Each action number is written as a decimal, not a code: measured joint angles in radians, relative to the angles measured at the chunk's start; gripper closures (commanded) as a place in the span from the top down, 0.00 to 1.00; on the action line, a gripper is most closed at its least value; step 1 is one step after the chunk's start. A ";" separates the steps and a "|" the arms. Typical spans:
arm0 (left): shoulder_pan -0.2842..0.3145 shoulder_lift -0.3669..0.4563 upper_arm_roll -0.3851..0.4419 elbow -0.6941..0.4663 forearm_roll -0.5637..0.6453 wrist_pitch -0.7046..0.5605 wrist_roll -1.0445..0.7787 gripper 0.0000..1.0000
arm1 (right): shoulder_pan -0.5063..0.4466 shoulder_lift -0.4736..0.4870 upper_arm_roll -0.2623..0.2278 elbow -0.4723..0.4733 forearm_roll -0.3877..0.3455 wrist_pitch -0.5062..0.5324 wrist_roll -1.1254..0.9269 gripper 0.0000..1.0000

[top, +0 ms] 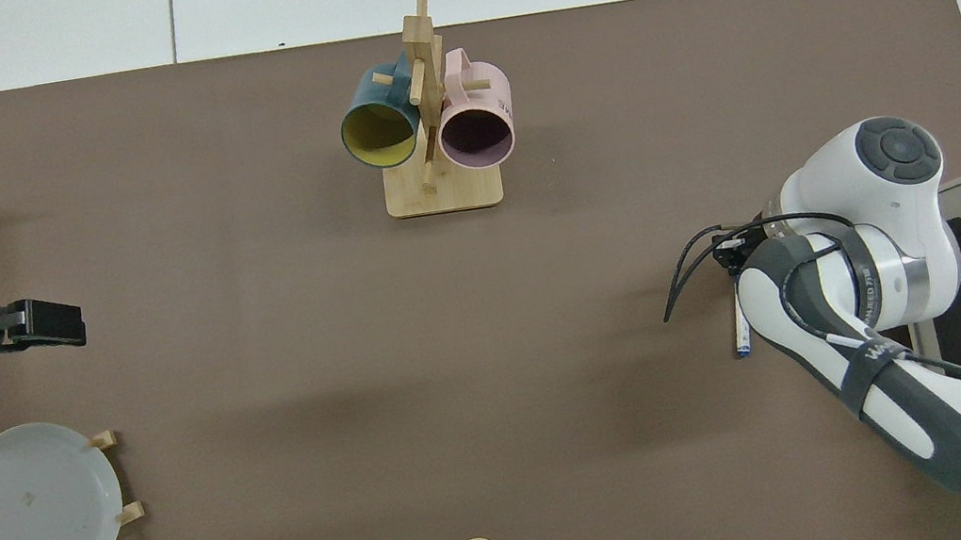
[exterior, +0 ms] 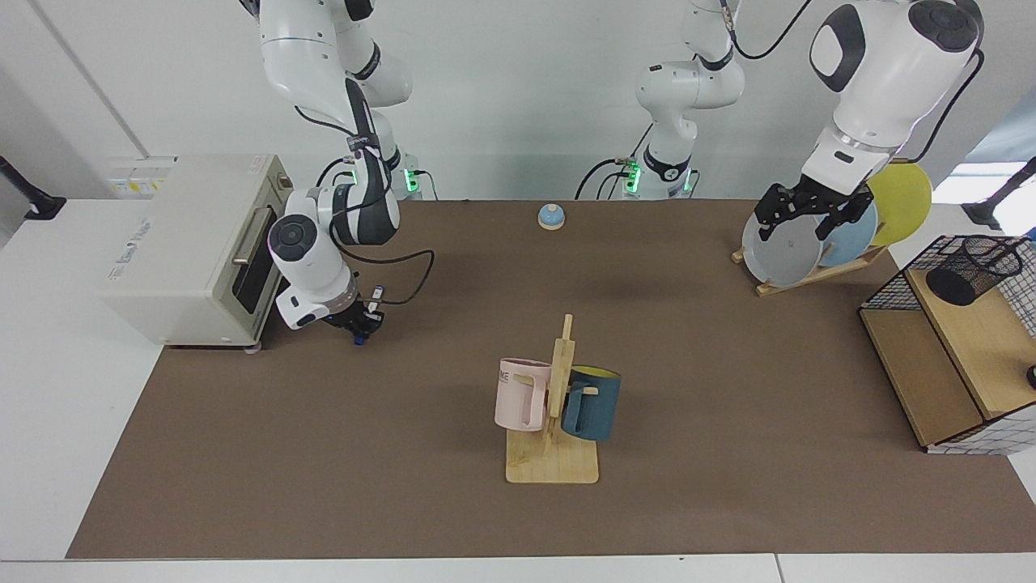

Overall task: Put markers into pen holder
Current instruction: 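Move the right gripper down over the blue-capped white marker, then grasp the marker with the right gripper and lift it, then carry the marker toward the middle while the left gripper reaches toward it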

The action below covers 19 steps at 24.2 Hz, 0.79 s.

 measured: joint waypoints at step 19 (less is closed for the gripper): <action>-0.009 -0.001 -0.004 0.000 -0.006 0.035 0.065 1.00 | 0.072 -0.212 0.024 0.252 0.235 -0.298 0.843 0.00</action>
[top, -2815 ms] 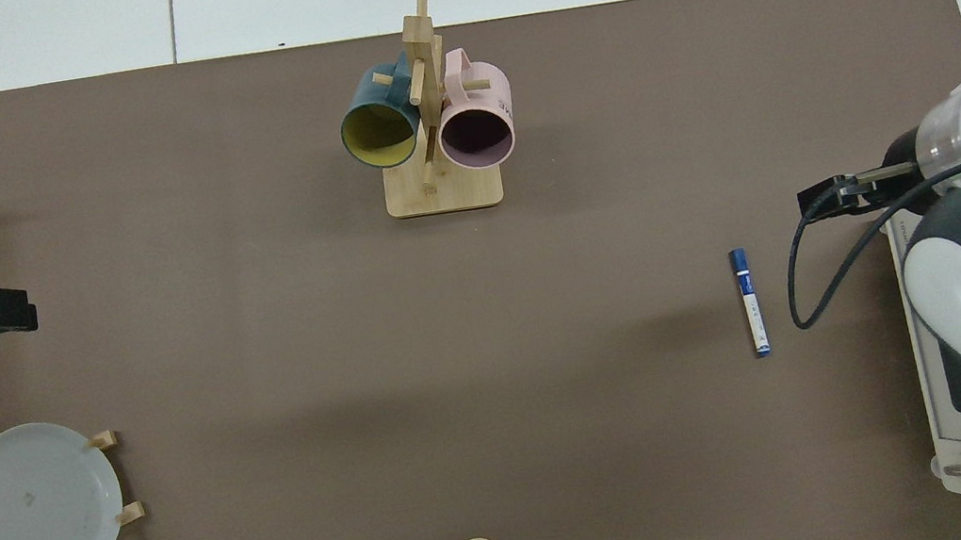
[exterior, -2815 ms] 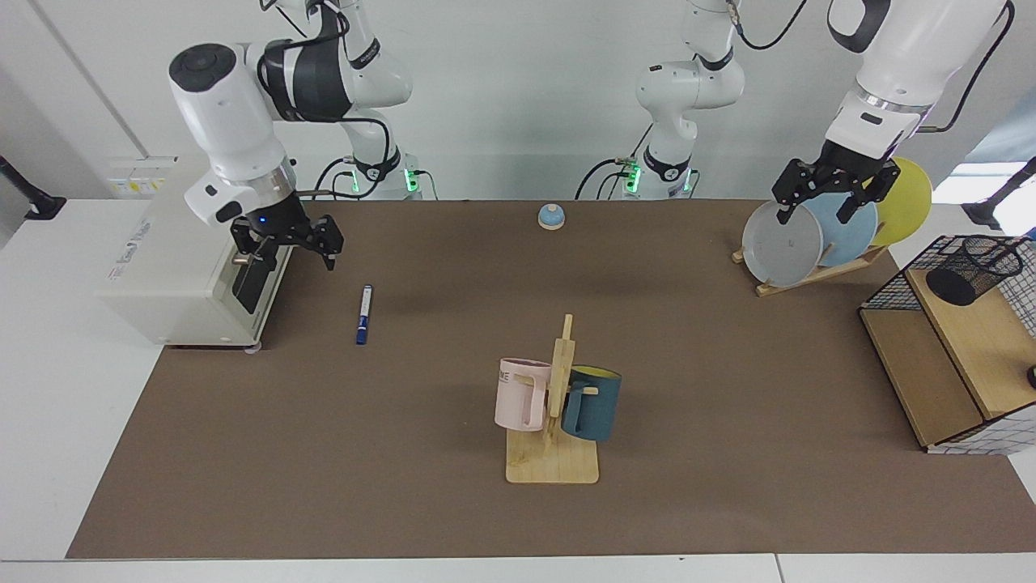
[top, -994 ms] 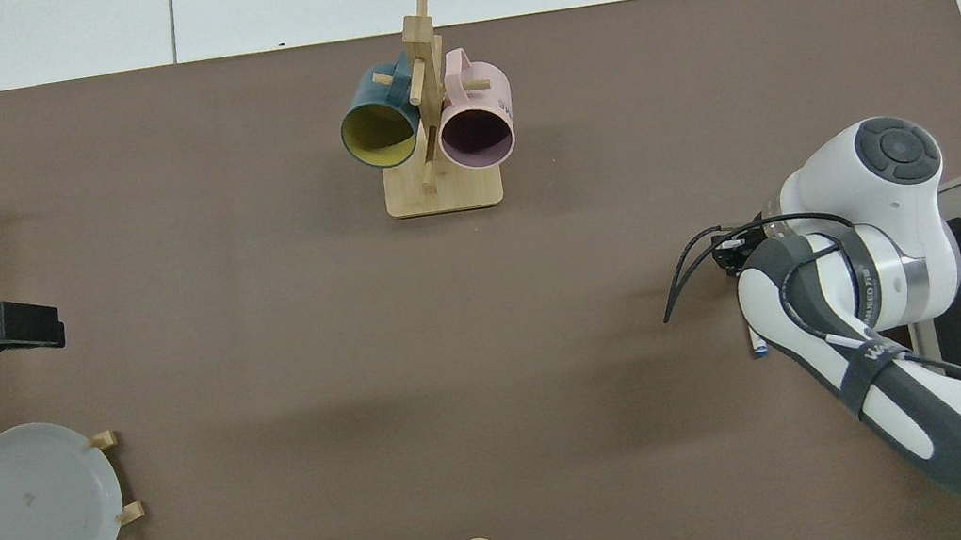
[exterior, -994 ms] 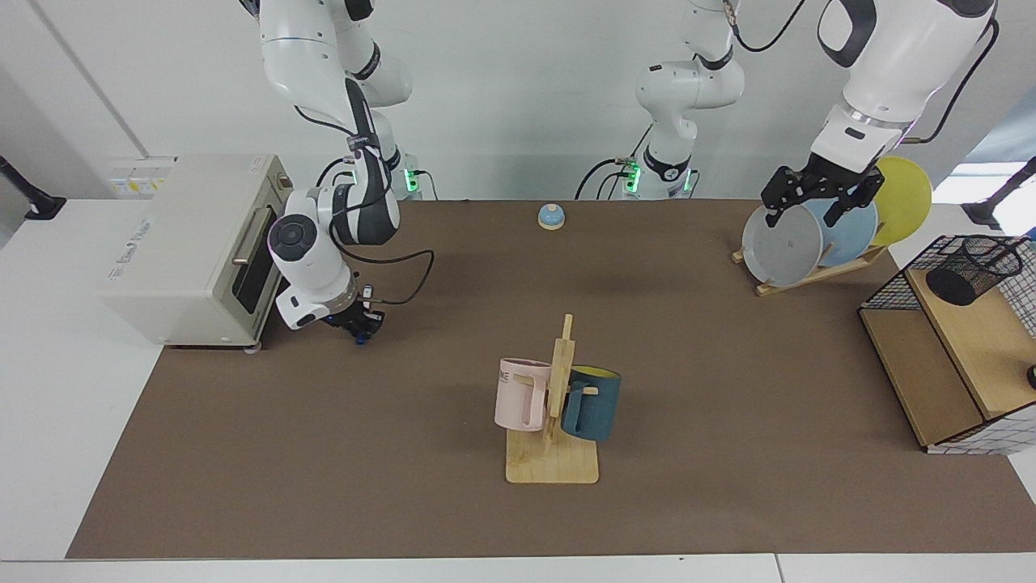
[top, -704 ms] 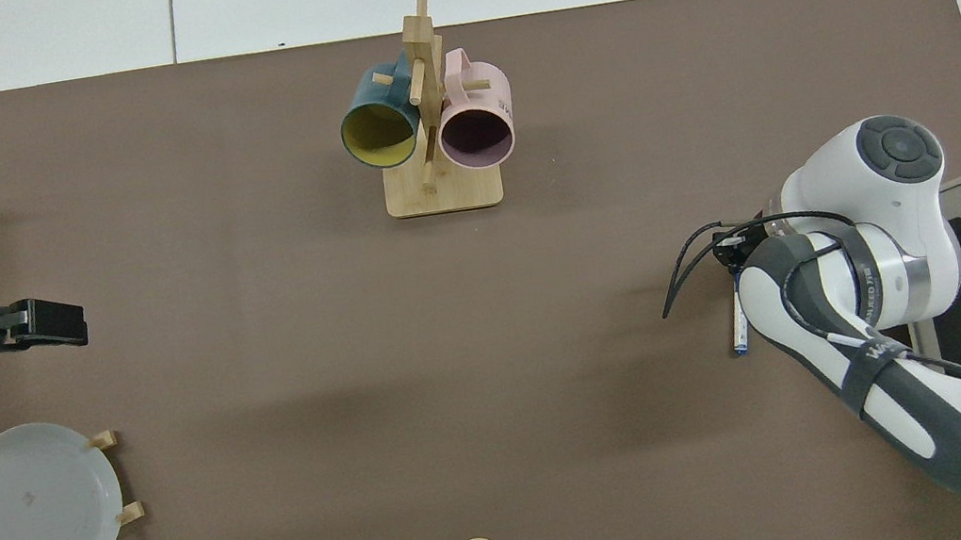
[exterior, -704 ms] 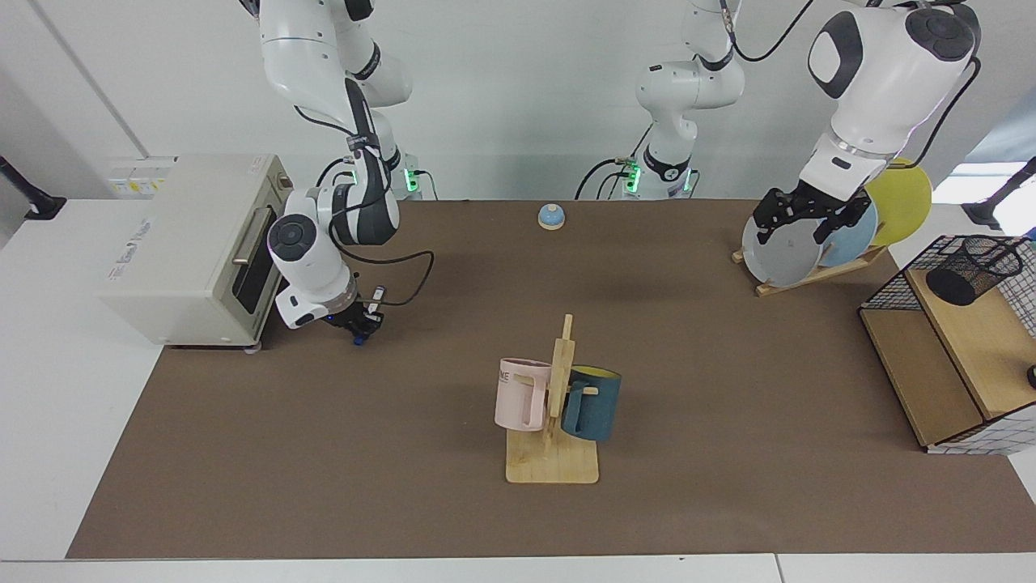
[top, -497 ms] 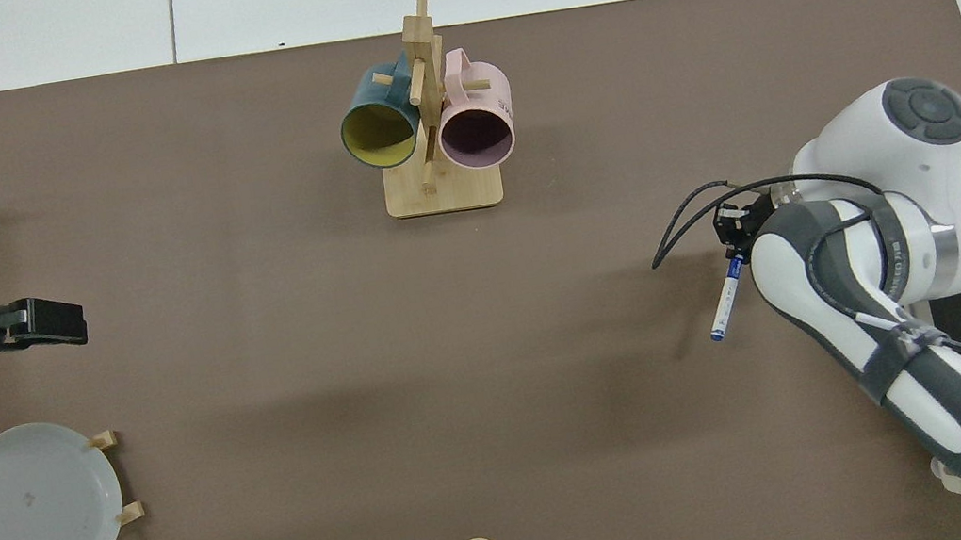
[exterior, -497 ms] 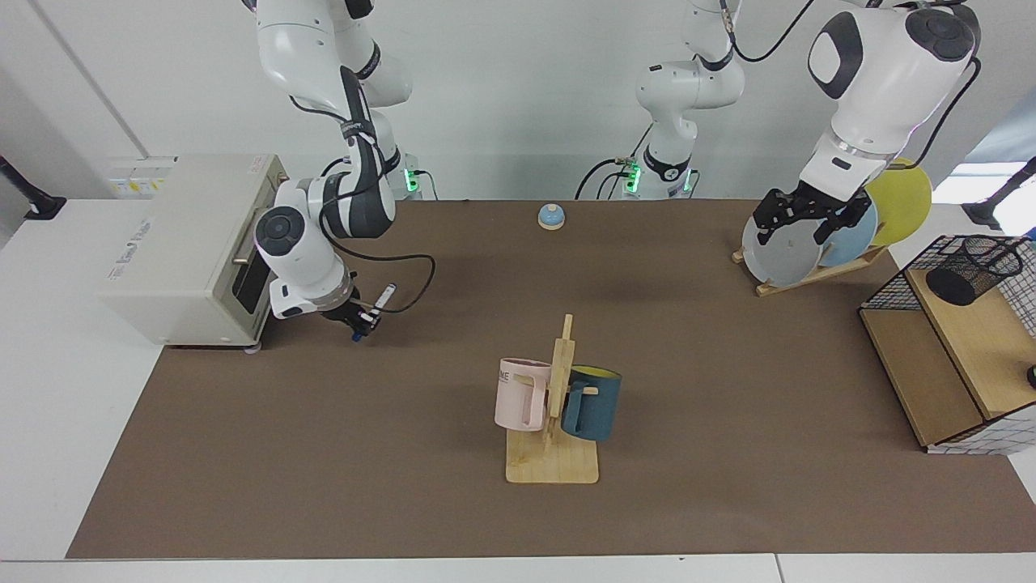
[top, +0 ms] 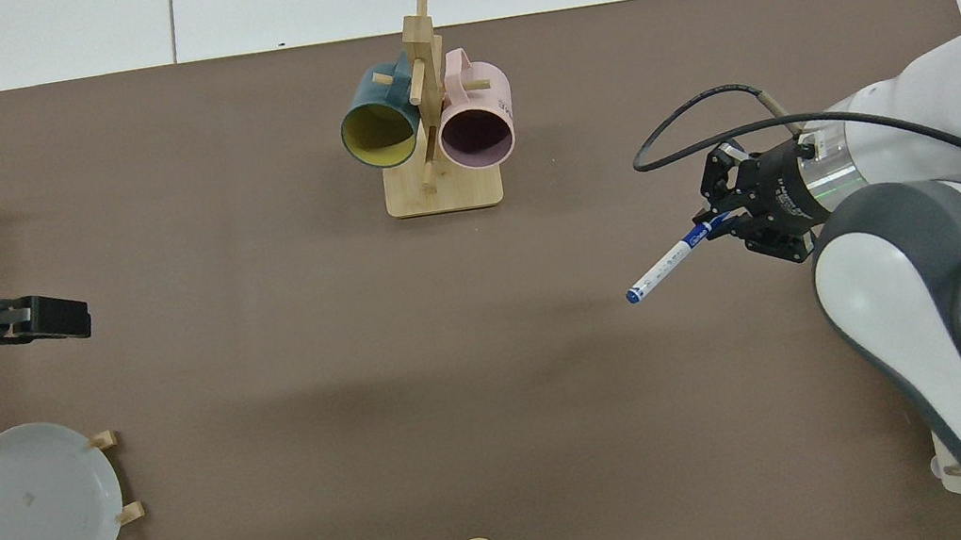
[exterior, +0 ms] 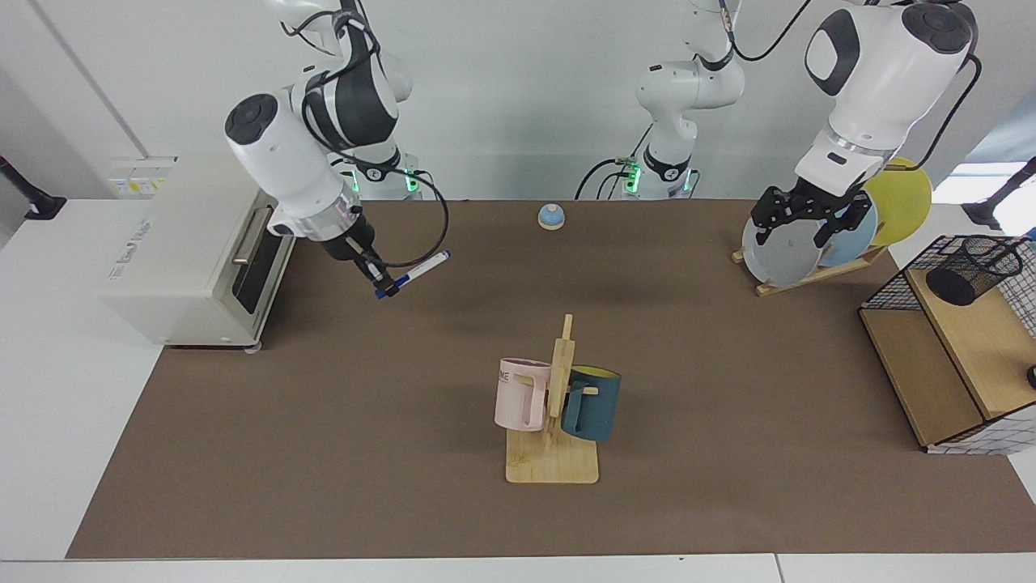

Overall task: Put markers into pen holder
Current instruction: 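Carry the marker toward the middle while the left gripper reaches toward it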

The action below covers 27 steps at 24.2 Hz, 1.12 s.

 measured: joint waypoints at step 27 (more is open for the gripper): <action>-0.085 -0.003 -0.154 -0.002 -0.096 0.040 0.933 1.00 | 0.324 -0.073 0.023 0.074 0.162 0.137 0.855 0.00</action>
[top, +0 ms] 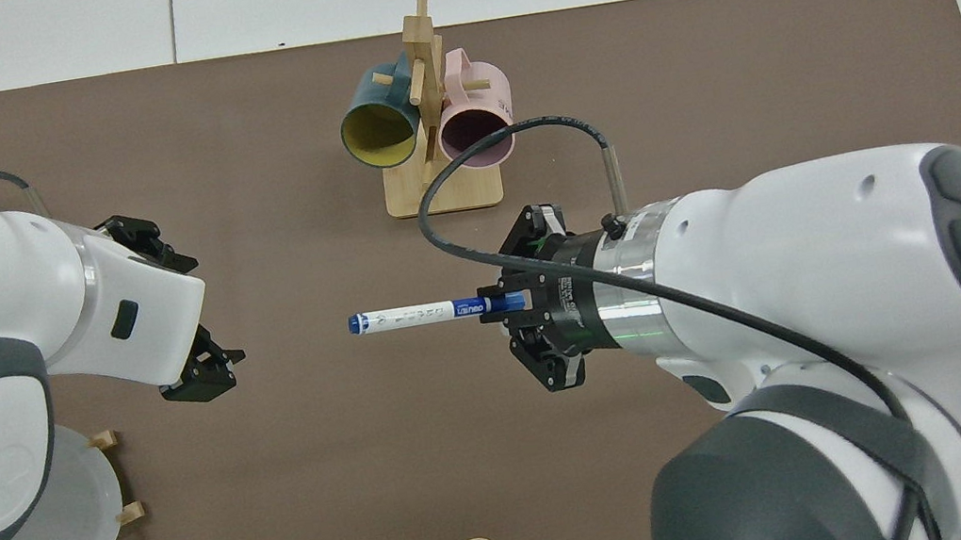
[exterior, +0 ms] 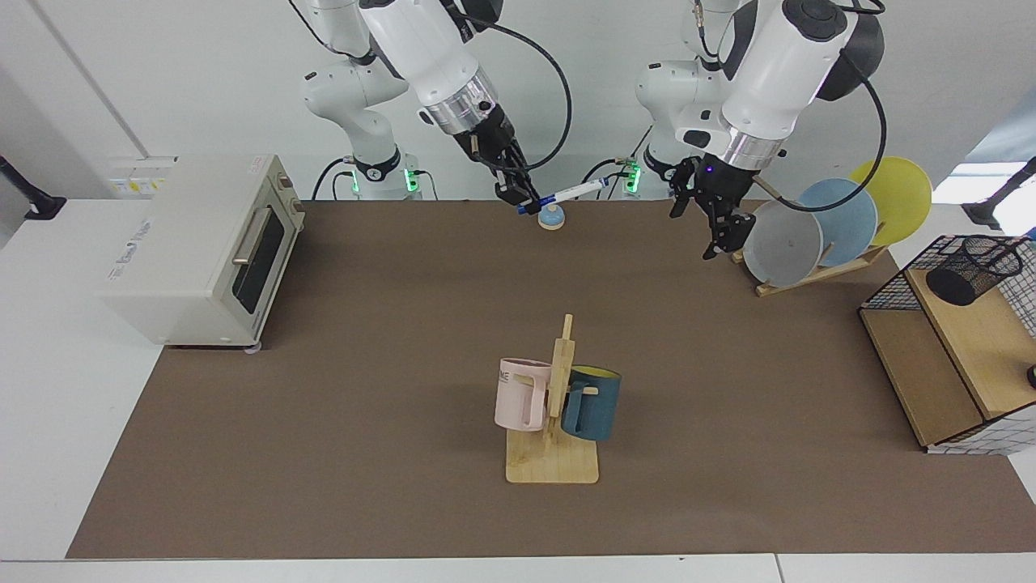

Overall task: Put markers into pen holder
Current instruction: 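Carry the marker toward the middle while the left gripper reaches toward it, then close the left gripper on the marker's capped end, then open the right gripper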

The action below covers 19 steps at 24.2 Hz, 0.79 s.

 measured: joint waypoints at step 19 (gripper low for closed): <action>-0.012 -0.085 -0.138 0.017 -0.022 -0.082 0.226 0.92 | 0.089 0.035 0.002 -0.022 0.001 0.061 0.058 0.00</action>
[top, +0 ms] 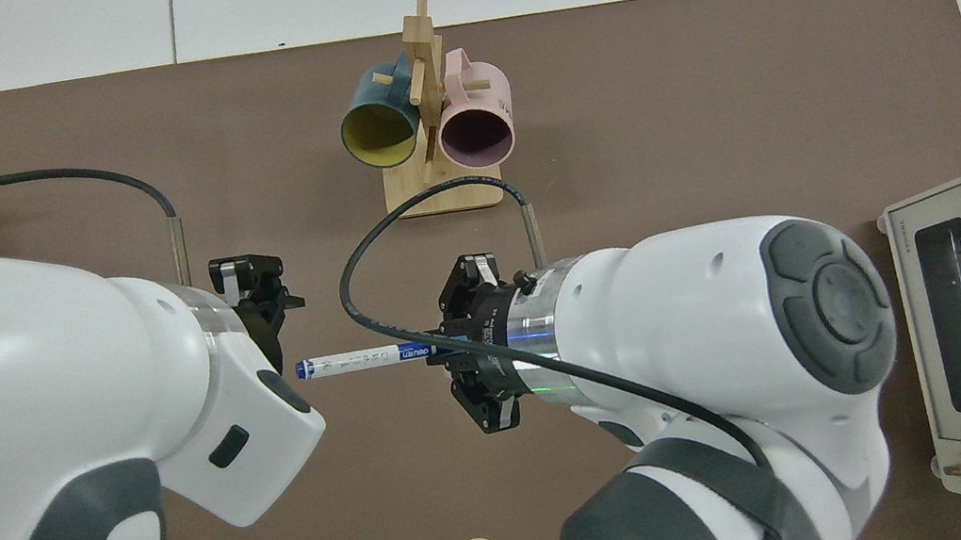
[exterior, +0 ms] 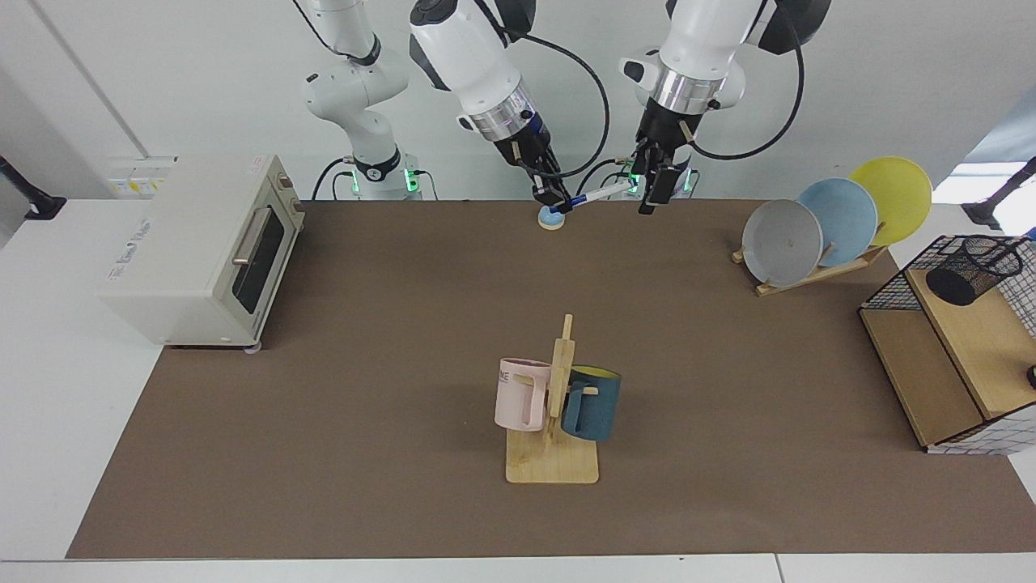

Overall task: Put markers into pen holder
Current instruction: 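Close the left gripper on the marker's capped end, then open the right gripper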

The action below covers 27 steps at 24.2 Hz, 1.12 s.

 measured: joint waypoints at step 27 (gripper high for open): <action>0.000 -0.006 -0.037 -0.029 0.027 0.027 -0.066 0.00 | 0.007 0.001 -0.001 -0.006 0.000 0.007 -0.030 1.00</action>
